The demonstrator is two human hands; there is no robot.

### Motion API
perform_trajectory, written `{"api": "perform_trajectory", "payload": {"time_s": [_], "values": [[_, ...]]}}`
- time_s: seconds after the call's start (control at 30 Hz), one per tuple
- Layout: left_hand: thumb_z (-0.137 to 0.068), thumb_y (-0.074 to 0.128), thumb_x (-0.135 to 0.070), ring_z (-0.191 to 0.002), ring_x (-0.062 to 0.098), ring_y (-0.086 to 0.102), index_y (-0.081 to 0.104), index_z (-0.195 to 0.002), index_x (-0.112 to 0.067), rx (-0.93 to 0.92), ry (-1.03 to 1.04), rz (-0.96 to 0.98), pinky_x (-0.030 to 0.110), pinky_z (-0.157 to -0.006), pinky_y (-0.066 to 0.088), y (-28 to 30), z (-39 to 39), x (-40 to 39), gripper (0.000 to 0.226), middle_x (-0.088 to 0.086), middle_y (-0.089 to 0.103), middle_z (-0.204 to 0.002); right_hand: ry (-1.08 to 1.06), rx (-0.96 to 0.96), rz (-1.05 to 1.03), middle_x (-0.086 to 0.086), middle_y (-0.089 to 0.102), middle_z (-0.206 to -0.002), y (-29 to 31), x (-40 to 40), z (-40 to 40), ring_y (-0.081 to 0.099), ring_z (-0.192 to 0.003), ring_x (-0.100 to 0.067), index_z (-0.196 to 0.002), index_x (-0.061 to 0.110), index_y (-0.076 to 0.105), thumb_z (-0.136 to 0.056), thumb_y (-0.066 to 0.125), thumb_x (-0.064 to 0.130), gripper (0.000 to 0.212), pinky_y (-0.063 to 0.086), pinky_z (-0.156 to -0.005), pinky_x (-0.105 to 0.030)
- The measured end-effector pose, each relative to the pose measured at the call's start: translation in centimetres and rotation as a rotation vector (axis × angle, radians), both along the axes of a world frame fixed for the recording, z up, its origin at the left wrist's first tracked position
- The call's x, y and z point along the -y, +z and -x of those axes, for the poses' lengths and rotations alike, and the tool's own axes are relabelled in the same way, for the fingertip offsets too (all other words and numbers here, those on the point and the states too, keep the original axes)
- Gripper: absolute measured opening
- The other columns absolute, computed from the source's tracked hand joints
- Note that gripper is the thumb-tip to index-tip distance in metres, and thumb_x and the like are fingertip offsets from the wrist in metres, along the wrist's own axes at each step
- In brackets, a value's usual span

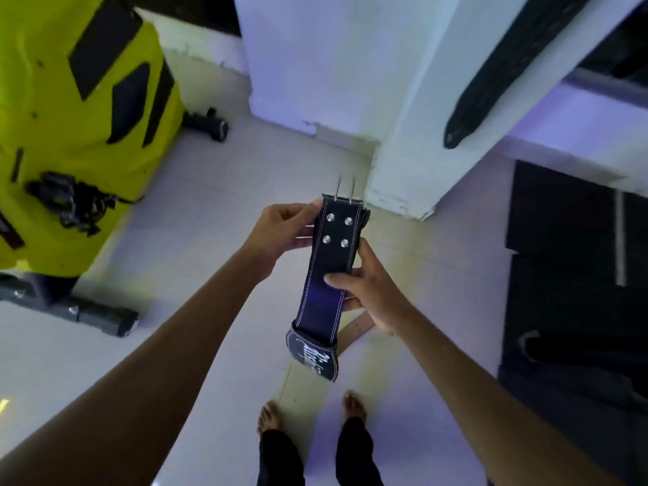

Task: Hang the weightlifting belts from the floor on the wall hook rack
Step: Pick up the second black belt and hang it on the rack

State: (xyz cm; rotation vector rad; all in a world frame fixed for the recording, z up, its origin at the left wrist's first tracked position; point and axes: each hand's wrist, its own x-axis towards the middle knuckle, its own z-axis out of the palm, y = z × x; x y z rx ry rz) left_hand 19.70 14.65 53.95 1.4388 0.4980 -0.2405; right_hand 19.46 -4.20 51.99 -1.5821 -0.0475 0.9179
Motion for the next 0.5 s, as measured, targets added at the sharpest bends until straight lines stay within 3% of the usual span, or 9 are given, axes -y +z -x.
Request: {"api": "perform_trajectory", "payload": {"time_s": [0.07,0.2,0.3,0.43,0.5], "values": [[-0.099,0.061,-0.039,-0.082,0.013,0.075,0.077,-0.108,-0.008,0.013,-0.024,-0.02,0.021,-0.07,0.059,4.1,-0.9,2.0,0.036,0.006,0.079,-0.097,-0.021,0.046,-0.023,-0.006,0.074,-0.113,4.3,1.7,-0.4,0.074,-0.096,-0.027,-0.133,0.037,0.042,-0.091,0.07,0.017,0.054,0.063,-0.068,-0.049],[-0.092,0.07,-0.041,-0.072,0.013,0.073,0.063,-0.112,-0.007,0.055,0.044,-0.076,0.023,-0.062,0.059,12.3,-2.5,5.8,0.039,0.003,0.074,-0.092,0.012,0.157,-0.046,-0.005,0.072,-0.113,12.8,5.1,-1.5,0.074,-0.095,-0.024,-0.138,0.037,0.04,-0.095,0.065,0.018,0.054,0.062,-0.066,-0.045],[-0.091,0.072,-0.039,-0.065,0.006,0.072,0.06,-0.122,-0.012,0.13,0.023,-0.099,0.021,-0.059,0.057,19.4,-3.4,8.0,0.042,0.002,0.072,-0.091,0.04,0.265,-0.06,-0.008,0.072,-0.115,19.0,7.1,-3.1,0.073,-0.1,-0.03,-0.142,0.035,0.037,-0.094,0.066,0.016,0.059,0.06,-0.073,-0.052],[-0.096,0.067,-0.031,-0.069,0.012,0.073,0.07,-0.113,-0.018,0.259,-0.037,-0.124,0.023,-0.065,0.061,28.4,-5.0,9.6,0.022,0.007,0.074,-0.095,0.1,0.459,-0.051,-0.006,0.069,-0.123,27.3,9.9,-5.7,0.068,-0.11,-0.028,-0.14,0.032,0.041,-0.094,0.066,0.013,0.056,0.055,-0.097,-0.046],[-0.097,0.066,-0.021,-0.074,0.013,0.076,0.07,-0.119,-0.016,0.341,-0.055,-0.13,0.024,-0.07,0.063,32.5,-5.7,10.2,0.022,0.009,0.076,-0.097,0.097,0.543,-0.041,-0.004,0.068,-0.125,30.8,11.4,-6.8,0.067,-0.111,-0.024,-0.139,0.033,0.043,-0.094,0.065,0.014,0.054,0.052,-0.102,-0.043]]}}
